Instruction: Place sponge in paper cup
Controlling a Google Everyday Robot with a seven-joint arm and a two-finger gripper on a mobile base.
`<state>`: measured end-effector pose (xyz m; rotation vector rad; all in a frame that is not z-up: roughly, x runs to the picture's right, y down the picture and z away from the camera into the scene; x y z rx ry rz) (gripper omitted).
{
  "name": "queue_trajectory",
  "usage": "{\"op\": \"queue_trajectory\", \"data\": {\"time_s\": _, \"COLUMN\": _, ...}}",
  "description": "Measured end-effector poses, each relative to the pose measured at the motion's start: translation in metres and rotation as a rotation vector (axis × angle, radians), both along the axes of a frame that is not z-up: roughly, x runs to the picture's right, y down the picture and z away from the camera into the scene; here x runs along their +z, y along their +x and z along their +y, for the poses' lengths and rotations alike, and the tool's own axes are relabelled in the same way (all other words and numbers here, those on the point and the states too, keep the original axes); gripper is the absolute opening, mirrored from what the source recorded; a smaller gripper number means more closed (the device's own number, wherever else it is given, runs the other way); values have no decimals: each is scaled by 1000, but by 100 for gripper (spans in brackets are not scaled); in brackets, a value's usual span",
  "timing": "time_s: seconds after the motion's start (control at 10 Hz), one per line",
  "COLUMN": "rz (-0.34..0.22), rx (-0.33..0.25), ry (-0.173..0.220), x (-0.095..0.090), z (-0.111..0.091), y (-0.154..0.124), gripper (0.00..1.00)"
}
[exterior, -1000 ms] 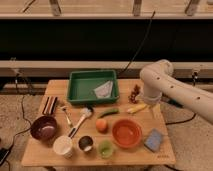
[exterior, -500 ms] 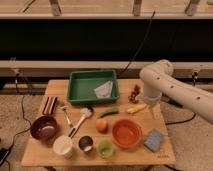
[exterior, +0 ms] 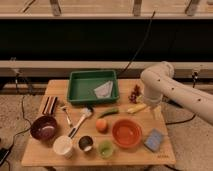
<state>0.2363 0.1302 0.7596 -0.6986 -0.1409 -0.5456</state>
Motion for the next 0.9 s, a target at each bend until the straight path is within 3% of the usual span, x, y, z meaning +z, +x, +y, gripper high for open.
{"op": "queue_trajectory", "data": {"time_s": 0.3, "rz": -30, "rx": 25, "ry": -6, "x": 25, "z": 41, "y": 55, "gripper": 80}}
{"op": "queue_trajectory", "data": {"time_s": 0.5, "rz": -92, "rx": 48, "ry": -5, "x": 35, "z": 73, "y": 75, "gripper": 80}}
{"op": "queue_trajectory", "data": {"time_s": 0.9, "rz": -165, "rx": 36, "ry": -4, "x": 22, "z": 106, "y": 79, "gripper": 80}}
